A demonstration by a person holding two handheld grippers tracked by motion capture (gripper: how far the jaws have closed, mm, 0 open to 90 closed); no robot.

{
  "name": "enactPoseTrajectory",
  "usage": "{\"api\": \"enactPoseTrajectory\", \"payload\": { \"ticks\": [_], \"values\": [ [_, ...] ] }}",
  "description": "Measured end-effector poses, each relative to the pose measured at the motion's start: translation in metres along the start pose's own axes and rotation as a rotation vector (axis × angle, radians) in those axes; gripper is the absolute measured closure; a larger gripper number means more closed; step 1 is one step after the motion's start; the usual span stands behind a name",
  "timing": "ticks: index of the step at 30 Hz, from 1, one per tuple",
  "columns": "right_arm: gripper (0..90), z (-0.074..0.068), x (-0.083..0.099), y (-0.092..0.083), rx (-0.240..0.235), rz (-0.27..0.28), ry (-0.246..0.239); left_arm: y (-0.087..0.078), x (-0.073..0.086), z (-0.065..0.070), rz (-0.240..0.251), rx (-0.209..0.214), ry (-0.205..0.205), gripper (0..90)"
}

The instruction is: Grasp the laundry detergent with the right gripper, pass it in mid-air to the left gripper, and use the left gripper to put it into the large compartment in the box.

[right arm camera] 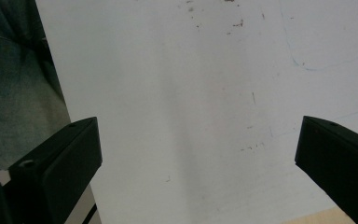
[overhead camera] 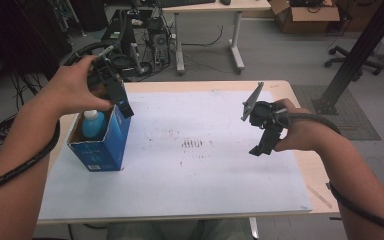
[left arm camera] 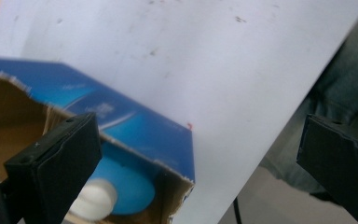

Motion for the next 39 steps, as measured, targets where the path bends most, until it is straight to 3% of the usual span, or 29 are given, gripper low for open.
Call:
{"api": "enactPoseTrajectory", "payload": {
  "ticks": [3, 10, 14, 31, 39],
  "values": [
    [0.3, 0.001, 0.0, 0.0, 0.001, 0.0, 0.001, 0.004, -0.004, 0.008, -0.016, 0.028, 0.072, 0.2],
    [0.3, 0.002, -0.003, 0.0, -0.005, -0.004, -0.006, 0.012, -0.015, 0.021, -0.047, 0.069, 0.165, 0.2],
    [0.3, -0.001, -0.005, 0.0, -0.016, -0.004, -0.013, 0.018, -0.02, 0.024, -0.093, 0.068, 0.188, 0.2],
    [0.3, 0.005, -0.015, -0.005, 0.001, -0.068, -0.021, 0.03, -0.037, 0.033, -0.051, 0.124, 0.272, 0.2],
    [0.3, 0.012, -0.011, -0.005, 0.007, -0.071, -0.015, 0.034, -0.04, 0.034, -0.061, 0.13, 0.268, 0.2]
  ]
}}
Point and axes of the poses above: each handheld gripper's, and its own axes: y roughly forward along the jaws, x roughly out of its underside, z roughly to its right, the point moved 4 cm from there along y, roughly forward along the jaws, and after that the axes turned 1 degree about x, right-handed, at the moved point
